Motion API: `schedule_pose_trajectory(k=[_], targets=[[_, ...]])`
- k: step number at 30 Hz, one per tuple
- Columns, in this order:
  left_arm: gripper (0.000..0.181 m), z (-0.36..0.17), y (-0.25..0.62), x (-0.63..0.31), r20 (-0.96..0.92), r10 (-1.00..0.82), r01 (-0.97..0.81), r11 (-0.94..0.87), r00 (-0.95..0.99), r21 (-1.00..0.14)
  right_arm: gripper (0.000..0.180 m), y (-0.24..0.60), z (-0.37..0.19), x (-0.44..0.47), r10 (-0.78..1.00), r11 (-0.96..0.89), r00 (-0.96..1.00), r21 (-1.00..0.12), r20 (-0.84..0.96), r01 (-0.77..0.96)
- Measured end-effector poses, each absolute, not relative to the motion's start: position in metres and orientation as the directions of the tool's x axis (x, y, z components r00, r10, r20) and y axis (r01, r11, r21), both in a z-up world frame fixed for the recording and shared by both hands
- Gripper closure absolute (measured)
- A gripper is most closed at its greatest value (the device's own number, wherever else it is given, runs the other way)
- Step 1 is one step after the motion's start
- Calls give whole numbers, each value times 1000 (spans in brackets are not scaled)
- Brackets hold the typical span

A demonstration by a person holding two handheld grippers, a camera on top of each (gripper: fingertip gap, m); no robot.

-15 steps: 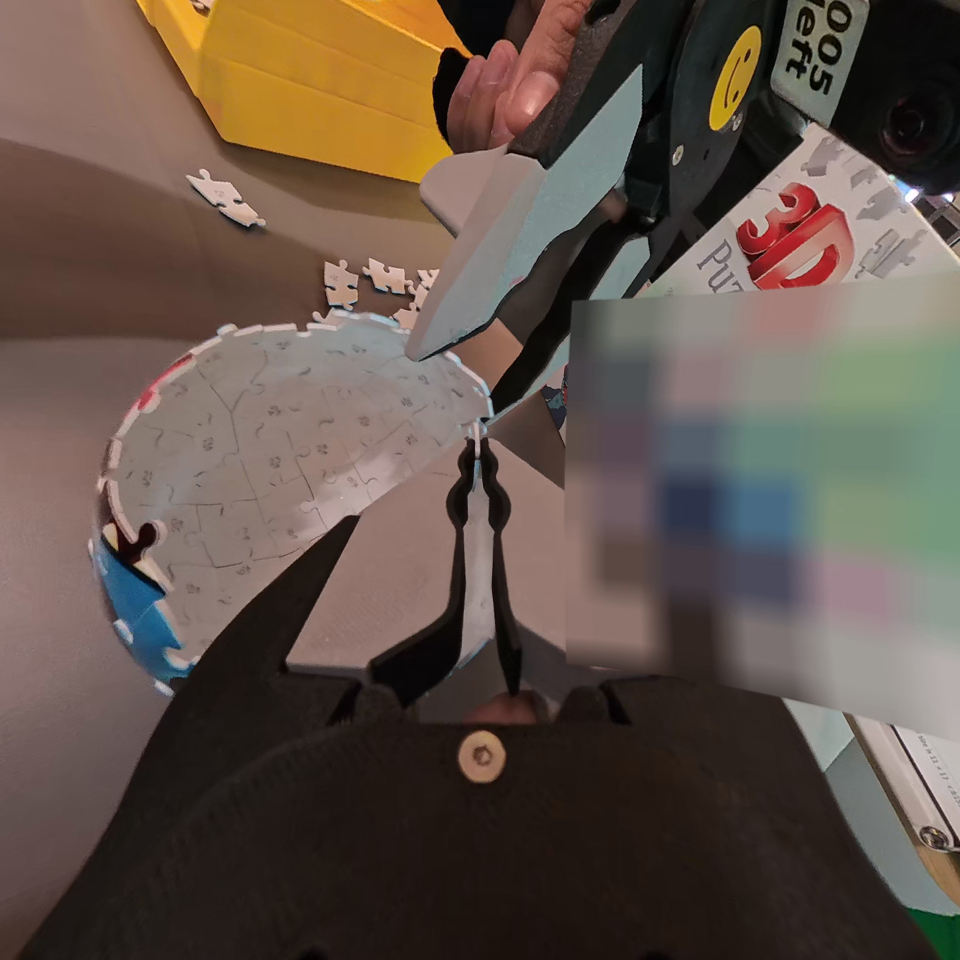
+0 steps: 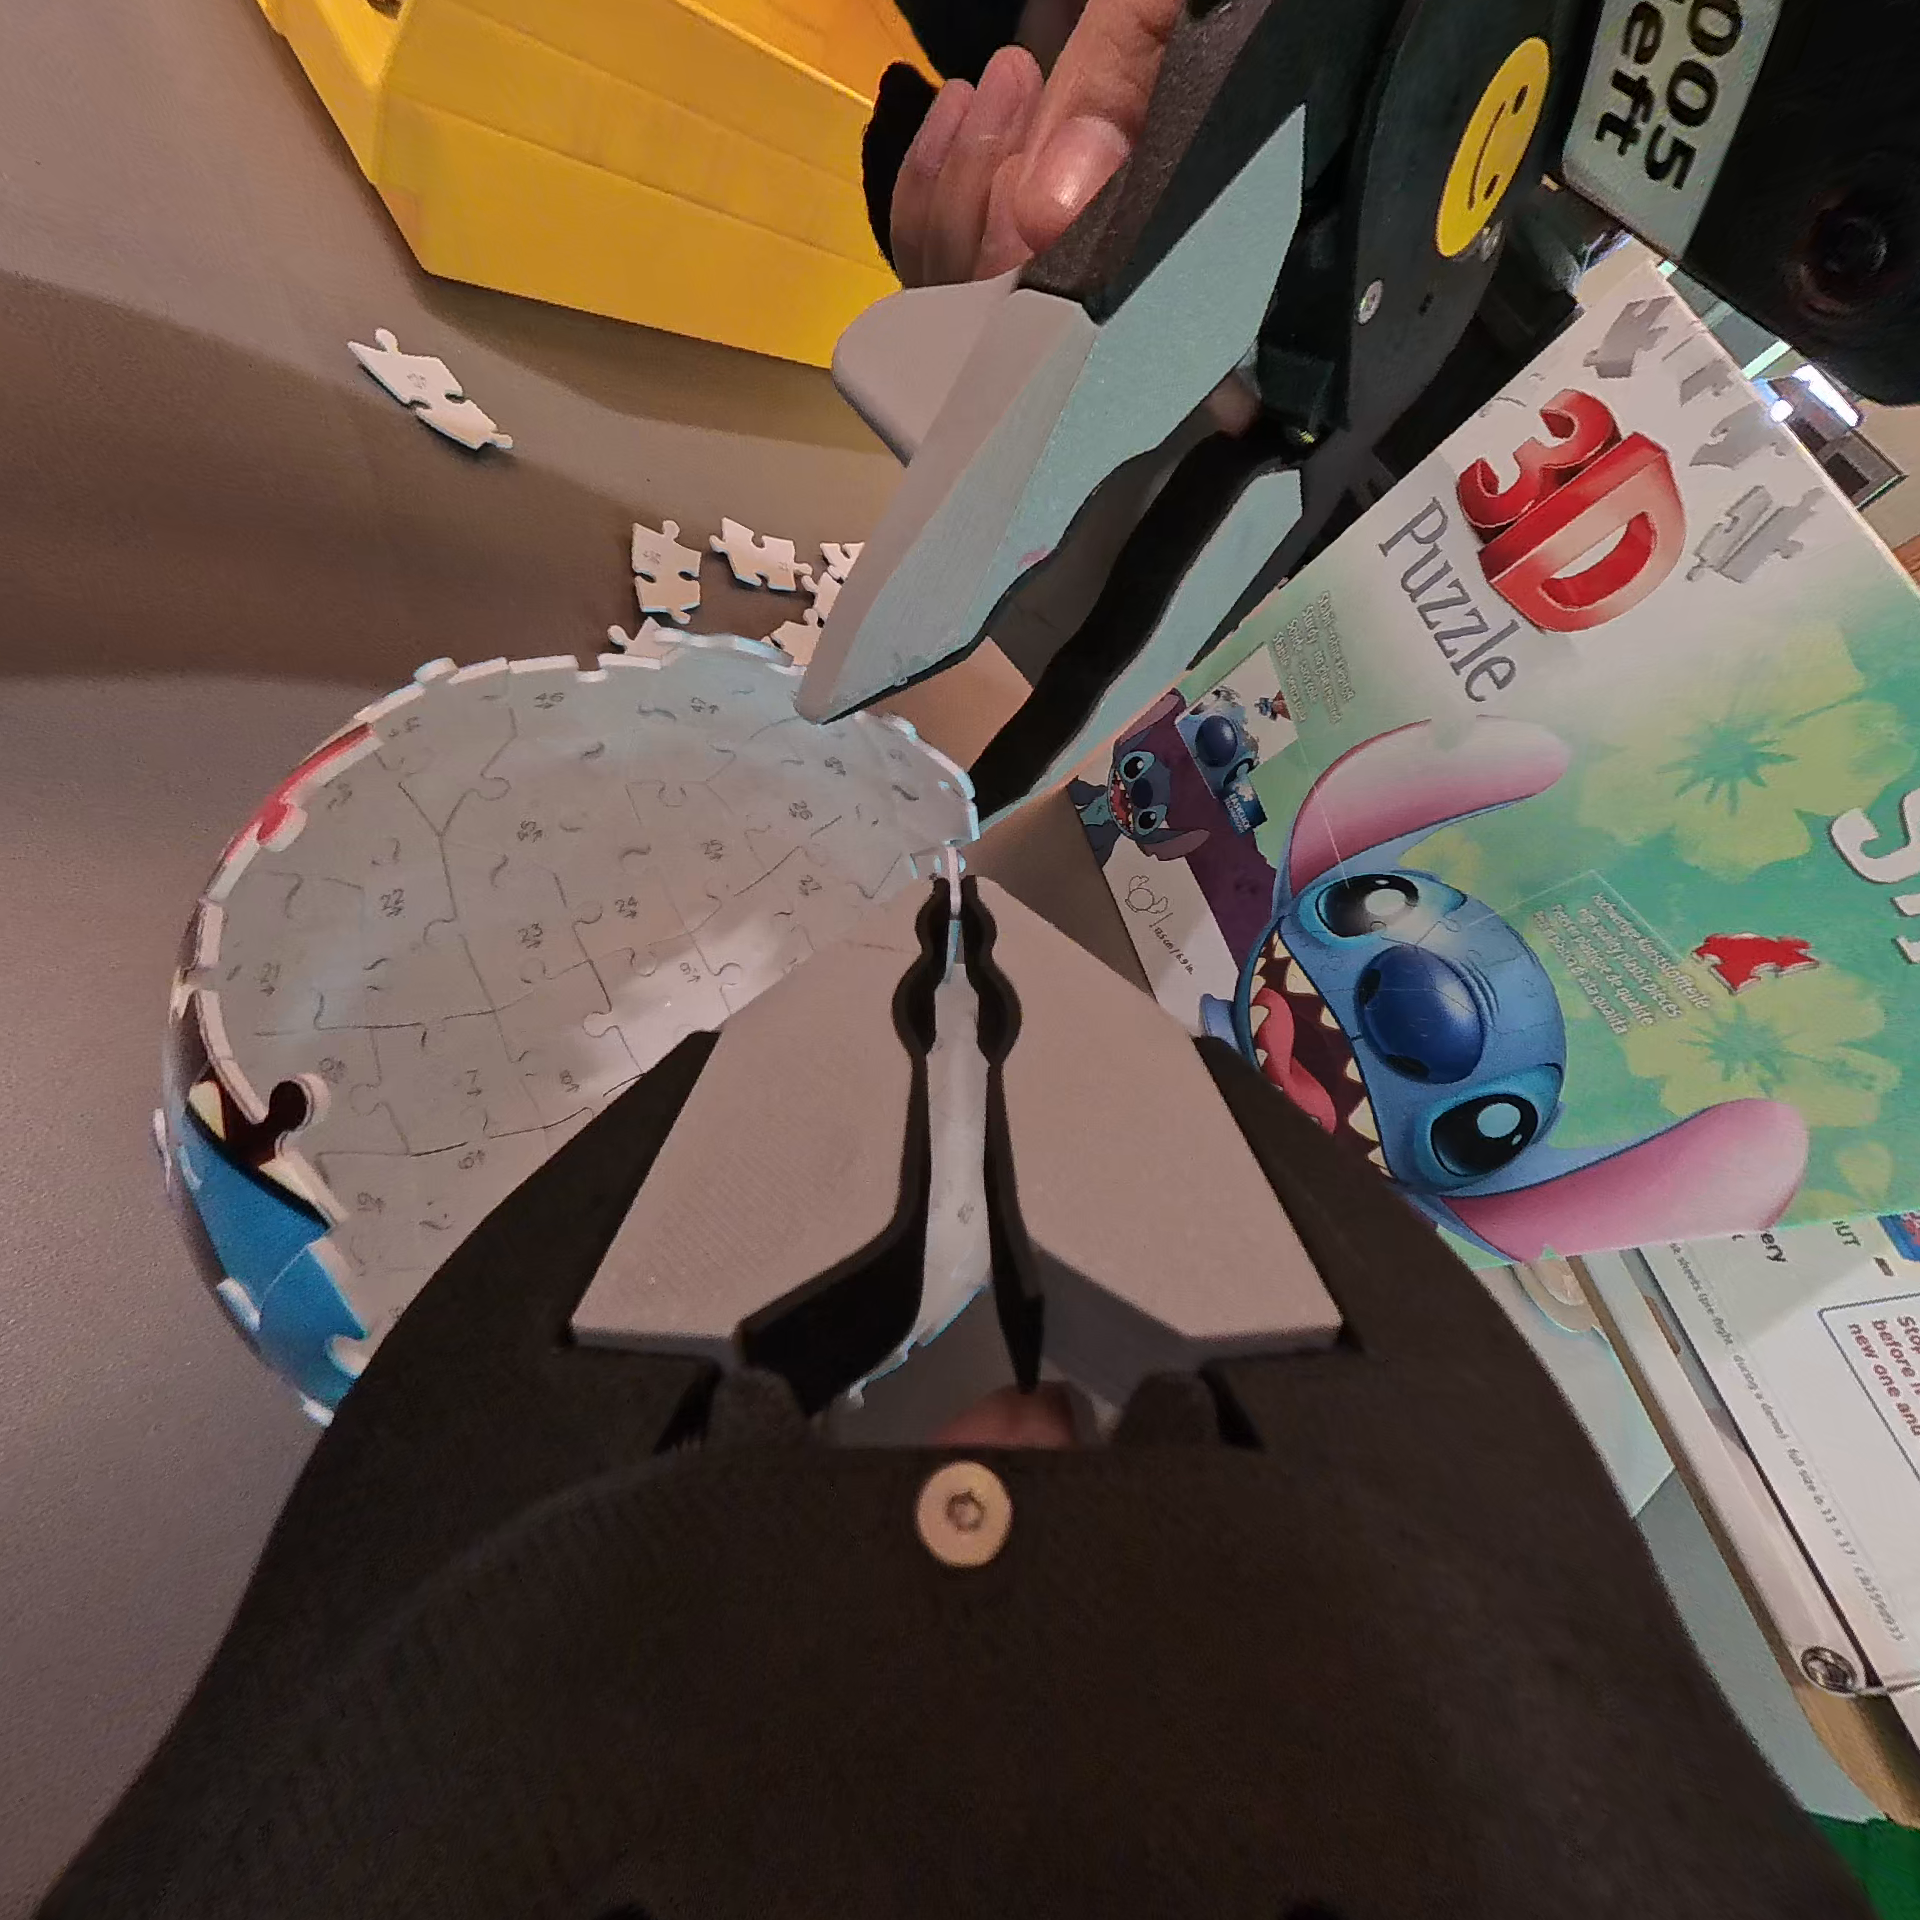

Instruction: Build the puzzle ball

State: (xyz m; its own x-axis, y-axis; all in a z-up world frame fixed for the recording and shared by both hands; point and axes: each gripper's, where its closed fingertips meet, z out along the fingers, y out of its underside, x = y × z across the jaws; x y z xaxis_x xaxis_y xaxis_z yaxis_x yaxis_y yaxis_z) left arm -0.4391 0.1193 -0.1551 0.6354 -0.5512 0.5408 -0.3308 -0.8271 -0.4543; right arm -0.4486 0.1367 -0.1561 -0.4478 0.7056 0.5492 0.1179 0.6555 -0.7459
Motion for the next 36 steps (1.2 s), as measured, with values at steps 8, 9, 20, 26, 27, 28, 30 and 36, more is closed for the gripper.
schedule_pose_trajectory(k=[8, 9, 20, 26, 27, 28, 30, 36], targets=[[136, -155, 118, -439, 538, -546, -337, -832, 643, -441, 180, 135, -156, -451, 694, 666, -460, -737, 554, 118], [136, -155, 118, -439, 538, -546, -338, -832, 643, -441, 180, 135, -157, -451, 690, 671, -461, -732, 559, 118], [136, -156, 117, -439, 532, -544, -341, -833, 649, -436, 180, 134, -157, -454, 662, 710, -444, -696, 605, 109], [136, -156, 116, -439, 531, -544, -340, -833, 649, -437, 180, 133, -156, -454, 663, 710, -437, -696, 608, 108], [136, -156, 116, -439, 531, -544, -340, -833, 649, -438, 180, 133, -156, -454, 663, 710, -436, -696, 609, 108], [136, -156, 116, -439, 532, -544, -339, -833, 649, -438, 180, 133, -156, -454, 662, 710, -436, -696, 609, 107], [136, -156, 116, -439, 533, -545, -338, -832, 647, -441, 180, 133, -156, -453, 662, 710, -436, -697, 609, 105], [137, -156, 116, -438, 537, -543, -337, -834, 645, -437, 180, 134, -157, -450, 667, 701, -441, -706, 600, 100]])
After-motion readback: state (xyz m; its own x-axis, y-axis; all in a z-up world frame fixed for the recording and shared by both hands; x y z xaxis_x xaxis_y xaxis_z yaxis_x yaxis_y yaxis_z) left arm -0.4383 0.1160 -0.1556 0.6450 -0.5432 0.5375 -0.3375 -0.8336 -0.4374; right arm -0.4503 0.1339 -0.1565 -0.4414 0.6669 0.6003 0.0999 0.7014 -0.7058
